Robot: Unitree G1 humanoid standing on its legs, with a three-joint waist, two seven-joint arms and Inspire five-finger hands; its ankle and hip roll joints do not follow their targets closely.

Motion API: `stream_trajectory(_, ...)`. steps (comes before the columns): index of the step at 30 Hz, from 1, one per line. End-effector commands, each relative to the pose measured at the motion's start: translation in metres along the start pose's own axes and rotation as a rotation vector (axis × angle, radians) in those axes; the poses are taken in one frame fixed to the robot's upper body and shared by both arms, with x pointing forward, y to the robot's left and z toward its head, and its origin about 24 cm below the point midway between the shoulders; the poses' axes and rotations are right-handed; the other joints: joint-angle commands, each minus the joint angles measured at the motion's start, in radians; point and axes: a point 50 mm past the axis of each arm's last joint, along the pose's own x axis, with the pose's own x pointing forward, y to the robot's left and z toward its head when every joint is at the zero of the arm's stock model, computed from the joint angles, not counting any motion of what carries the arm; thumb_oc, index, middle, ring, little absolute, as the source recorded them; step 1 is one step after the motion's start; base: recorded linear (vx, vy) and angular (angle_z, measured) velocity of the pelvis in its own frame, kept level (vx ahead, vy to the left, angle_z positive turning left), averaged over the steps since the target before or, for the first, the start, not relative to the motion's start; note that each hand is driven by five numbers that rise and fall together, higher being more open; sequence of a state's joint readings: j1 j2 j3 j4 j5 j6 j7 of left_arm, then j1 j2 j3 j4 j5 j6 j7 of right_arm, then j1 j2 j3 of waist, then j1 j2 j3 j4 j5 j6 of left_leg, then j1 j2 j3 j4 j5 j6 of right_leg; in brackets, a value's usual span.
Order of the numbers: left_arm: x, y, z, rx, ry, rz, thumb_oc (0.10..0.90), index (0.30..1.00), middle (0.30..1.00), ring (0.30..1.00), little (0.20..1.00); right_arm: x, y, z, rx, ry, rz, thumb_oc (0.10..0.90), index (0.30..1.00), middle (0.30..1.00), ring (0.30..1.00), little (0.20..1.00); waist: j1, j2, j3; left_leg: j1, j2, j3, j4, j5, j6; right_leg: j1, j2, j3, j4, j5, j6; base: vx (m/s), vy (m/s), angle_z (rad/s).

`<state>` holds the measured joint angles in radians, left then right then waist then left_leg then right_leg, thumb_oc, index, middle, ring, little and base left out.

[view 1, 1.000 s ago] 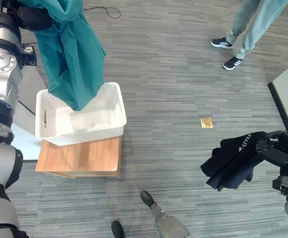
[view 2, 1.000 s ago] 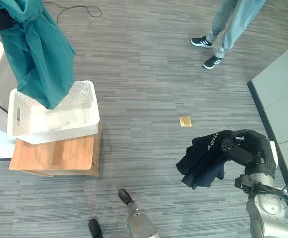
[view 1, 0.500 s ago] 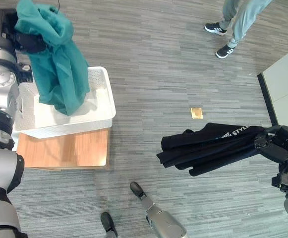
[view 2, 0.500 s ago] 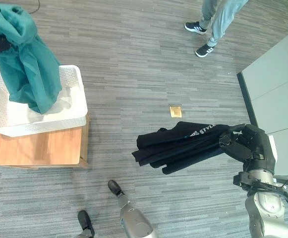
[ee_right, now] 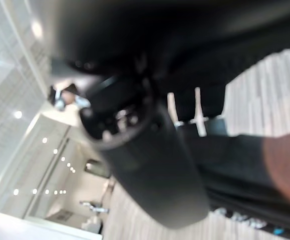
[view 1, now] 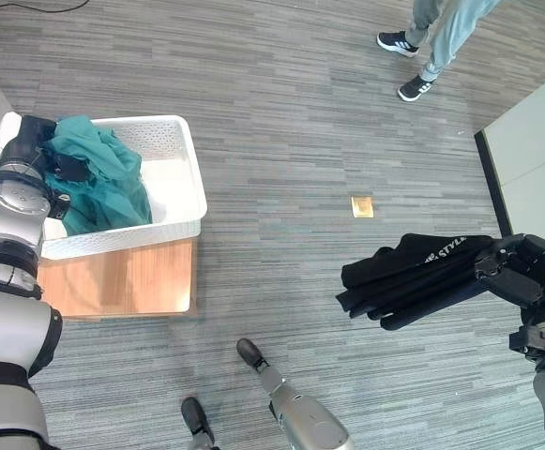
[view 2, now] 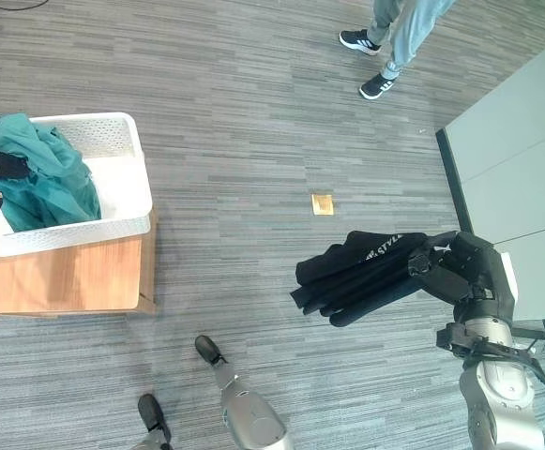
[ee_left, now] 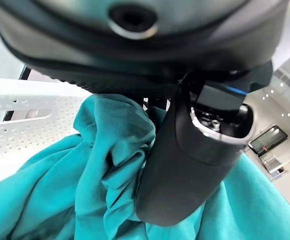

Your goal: Pick up bed clothes into laundry basket.

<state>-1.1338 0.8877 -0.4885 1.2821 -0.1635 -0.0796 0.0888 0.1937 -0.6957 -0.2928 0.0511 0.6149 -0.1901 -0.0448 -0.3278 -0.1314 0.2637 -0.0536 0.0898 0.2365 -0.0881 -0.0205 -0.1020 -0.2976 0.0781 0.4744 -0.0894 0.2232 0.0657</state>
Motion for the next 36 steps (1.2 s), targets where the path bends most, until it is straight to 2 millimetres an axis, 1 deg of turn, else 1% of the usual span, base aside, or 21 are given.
stream_trajectory(1, 0.003, 0.056, 0.053, -0.042, -0.187, 0.173, 0.8, 0.9, 0.9, 0.9, 0.9, 0.02, -0.028, 0.071, 0.027, -0.349, -0.108, 0.4, 0.3, 0.3, 0.3, 0.3, -0.01, 0.027, -0.014, -0.042, -0.024, 0.008, 0.001, -0.006, 0.028, 0.034, -0.007, -0.044, 0.078, -0.197, 0.112, 0.0, 0.0, 0.0)
stream_trajectory(3, 0.002, 0.063, 0.065, -0.084, -0.23, 0.195, 0.8, 0.9, 0.9, 0.9, 0.9, 0.02, -0.027, 0.07, 0.026, -0.344, -0.101, 0.4, 0.3, 0.3, 0.3, 0.3, -0.011, 0.029, -0.018, -0.039, -0.024, 0.01, 0.001, -0.008, 0.029, 0.034, -0.009, -0.045, 0.077, -0.198, 0.112, 0.0, 0.0, 0.0)
stream_trajectory(6, -0.003, 0.077, 0.098, -0.113, -0.347, 0.237, 0.8, 0.9, 0.9, 0.9, 0.9, 0.018, -0.026, 0.068, 0.013, -0.336, -0.092, 0.4, 0.3, 0.3, 0.3, 0.3, -0.007, 0.037, -0.023, -0.038, -0.026, 0.011, 0.001, -0.009, 0.03, 0.038, -0.012, -0.046, 0.073, -0.199, 0.112, 0.0, 0.0, 0.0)
stream_trajectory(7, -0.003, 0.077, 0.098, -0.113, -0.347, 0.237, 0.8, 0.9, 0.9, 0.9, 0.9, 0.018, -0.026, 0.068, 0.013, -0.336, -0.093, 0.4, 0.3, 0.3, 0.3, 0.3, -0.006, 0.037, -0.023, -0.037, -0.026, 0.011, 0.001, -0.009, 0.03, 0.038, -0.013, -0.046, 0.073, -0.199, 0.113, 0.0, 0.0, 0.0)
stream_trajectory(8, -0.008, 0.086, 0.121, -0.128, -0.436, 0.261, 0.8, 0.9, 0.9, 0.9, 0.9, 0.018, -0.026, 0.067, 0.0, -0.327, -0.09, 0.4, 0.3, 0.3, 0.3, 0.3, -0.002, 0.044, -0.03, -0.04, -0.029, 0.01, 0.001, -0.003, 0.028, 0.035, -0.016, -0.049, 0.071, -0.193, 0.113, 0.0, 0.0, 0.0)
stream_trajectory(11, -0.025, 0.111, 0.161, -0.198, -0.607, 0.334, 0.8, 0.9, 0.9, 0.9, 0.9, 0.014, -0.033, 0.06, -0.021, -0.293, -0.116, 0.4, 0.3, 0.3, 0.3, 0.3, 0.018, 0.07, -0.043, -0.03, -0.036, -0.003, 0.001, -0.01, 0.032, 0.05, -0.024, -0.057, 0.07, -0.206, 0.113, 0.03, 0.004, 0.0)
stream_trajectory(13, -0.035, 0.12, 0.178, -0.29, -0.692, 0.38, 0.8, 0.9, 0.9, 0.9, 0.9, 0.012, -0.036, 0.055, -0.024, -0.272, -0.135, 0.4, 0.3, 0.3, 0.3, 0.3, 0.029, 0.077, -0.05, -0.027, -0.04, -0.014, 0.001, -0.01, 0.032, 0.056, -0.029, -0.064, 0.071, -0.211, 0.112, 0.02, -0.001, -0.01)
stream_trajectory(17, -0.051, 0.126, 0.197, -0.44, -0.825, 0.413, 0.8, 0.9, 0.9, 0.9, 0.9, 0.013, -0.042, 0.052, -0.046, -0.25, -0.167, 0.4, 0.3, 0.3, 0.3, 0.3, 0.046, 0.084, -0.061, -0.025, -0.044, -0.026, 0.001, -0.004, 0.031, 0.063, -0.037, -0.073, 0.074, -0.213, 0.109, 0.0, -0.008, 0.0)
stream_trajectory(18, -0.063, 0.126, 0.208, -0.535, -0.922, 0.424, 0.8, 0.9, 0.9, 0.9, 0.9, 0.015, -0.046, 0.051, -0.078, -0.239, -0.192, 0.4, 0.3, 0.3, 0.3, 0.3, 0.055, 0.082, -0.064, -0.023, -0.046, -0.032, 0.001, -0.004, 0.031, 0.068, -0.04, -0.078, 0.076, -0.216, 0.109, -0.02, -0.039, 0.04)
stream_trajectory(21, -0.092, 0.116, 0.216, -0.596, -1.109, 0.434, 0.8, 0.9, 0.9, 0.9, 0.9, 0.025, -0.078, 0.073, -0.218, -0.247, -0.302, 0.4, 0.3, 0.3, 0.3, 0.3, 0.084, 0.069, -0.076, -0.019, -0.049, -0.053, 0.001, -0.005, 0.031, 0.079, -0.046, -0.089, 0.08, -0.223, 0.104, -0.01, -0.049, 0.08)
stream_trajectory(22, -0.097, 0.108, 0.213, -0.578, -1.141, 0.417, 0.8, 0.9, 0.9, 0.9, 0.9, 0.027, -0.089, 0.082, -0.258, -0.251, -0.332, 0.4, 0.3, 0.3, 0.3, 0.3, 0.094, 0.064, -0.08, -0.02, -0.049, -0.058, 0.001, -0.004, 0.031, 0.081, -0.047, -0.091, 0.081, -0.224, 0.102, -0.03, -0.107, 0.2)
stream_trajectory(23, -0.105, 0.081, 0.198, -0.552, -1.184, 0.345, 0.8, 0.9, 0.9, 0.9, 0.9, 0.037, -0.122, 0.109, -0.385, -0.225, -0.428, 0.4, 0.3, 0.3, 0.3, 0.3, 0.134, 0.049, -0.083, -0.014, -0.051, -0.073, 0.001, -0.004, 0.03, 0.094, -0.054, -0.105, 0.083, -0.228, 0.098, -0.03, -0.087, 0.17)
stream_trajectory(24, -0.105, 0.081, 0.195, -0.553, -1.179, 0.349, 0.8, 0.9, 0.9, 0.9, 0.9, 0.038, -0.122, 0.11, -0.388, -0.227, -0.424, 0.4, 0.3, 0.3, 0.3, 0.3, 0.131, 0.053, -0.085, -0.015, -0.051, -0.072, 0.001, -0.003, 0.029, 0.093, -0.053, -0.105, 0.082, -0.227, 0.098, -0.03, -0.092, 0.15)
stream_trajectory(25, -0.104, 0.052, 0.169, -0.583, -1.142, 0.148, 0.8, 0.9, 0.9, 0.9, 0.9, 0.046, -0.149, 0.14, -0.547, -0.16, -0.5, 0.4, 0.3, 0.3, 0.3, 0.3, 0.188, 0.043, -0.081, -0.008, -0.057, -0.089, 0.001, -0.007, 0.029, 0.113, -0.061, -0.12, 0.083, -0.236, 0.094, -0.04, -0.053, 0.24)
stream_trajectory(27, -0.101, 0.033, 0.127, -0.651, -1.025, -0.001, 0.8, 0.9, 0.9, 0.9, 0.9, 0.056, -0.149, 0.171, -0.724, -0.14, -0.473, 0.4, 0.3, 0.3, 0.3, 0.3, 0.218, 0.042, -0.08, -0.002, -0.061, -0.101, 0.001, -0.002, 0.026, 0.124, -0.063, -0.129, 0.083, -0.235, 0.091, -0.05, -0.065, 0.25)
stream_trajectory(28, -0.102, 0.011, 0.077, -0.776, -0.865, -0.085, 0.8, 0.9, 0.9, 0.9, 0.9, 0.065, -0.134, 0.212, -0.902, -0.233, -0.461, 0.4, 0.3, 0.3, 0.3, 0.3, 0.261, 0.04, -0.085, 0.003, -0.063, -0.115, 0.001, 0.0, 0.024, 0.14, -0.067, -0.136, 0.081, -0.238, 0.086, -0.04, -0.053, 0.14)
stream_trajectory(29, -0.103, 0.012, 0.072, -0.778, -0.857, -0.078, 0.8, 0.9, 0.9, 0.9, 0.9, 0.068, -0.13, 0.213, -0.906, -0.239, -0.451, 0.4, 0.3, 0.3, 0.3, 0.3, 0.251, 0.045, -0.091, -0.001, -0.062, -0.114, 0.001, 0.006, 0.023, 0.135, -0.065, -0.134, 0.08, -0.231, 0.085, 0.0, -0.053, 0.1)
stream_trajectory(31, -0.106, -0.008, 0.034, -0.849, -0.709, -0.126, 0.8, 0.9, 0.9, 0.9, 0.9, 0.066, -0.121, 0.258, -1.057, -0.342, -0.475, 0.4, 0.3, 0.3, 0.3, 0.3, 0.297, 0.036, -0.099, 0.007, -0.064, -0.131, 0.001, 0.006, 0.024, 0.157, -0.066, -0.144, 0.076, -0.238, 0.081, 0.01, -0.049, 0.14)
stream_trajectory(32, -0.11, -0.01, 0.026, -0.842, -0.679, -0.135, 0.8, 0.9, 0.9, 0.9, 0.9, 0.065, -0.121, 0.274, -1.077, -0.361, -0.5, 0.4, 0.3, 0.3, 0.3, 0.3, 0.321, 0.027, -0.106, 0.007, -0.064, -0.142, 0.001, 0.008, 0.024, 0.163, -0.069, -0.151, 0.074, -0.24, 0.079, 0.0, -0.055, 0.24)
stream_trajectory(34, -0.118, -0.008, 0.012, -0.875, -0.65, -0.122, 0.8, 0.9, 0.9, 0.9, 0.9, 0.062, -0.111, 0.296, -1.16, -0.405, -0.493, 0.4, 0.3, 0.3, 0.3, 0.3, 0.36, 0.006, -0.113, 0.009, -0.065, -0.159, 0.001, 0.011, 0.023, 0.175, -0.071, -0.162, 0.071, -0.243, 0.075, 0.01, -0.047, 0.26)
stream_trajectory(36, -0.123, 0.008, -0.006, -0.899, -0.624, -0.049, 0.8, 0.9, 0.9, 0.9, 0.9, 0.053, -0.102, 0.323, -1.241, -0.472, -0.504, 0.4, 0.3, 0.3, 0.3, 0.3, 0.41, -0.033, -0.121, 0.015, -0.063, -0.18, 0.001, 0.01, 0.022, 0.195, -0.071, -0.178, 0.07, -0.251, 0.071, 0.01, -0.034, 0.3)
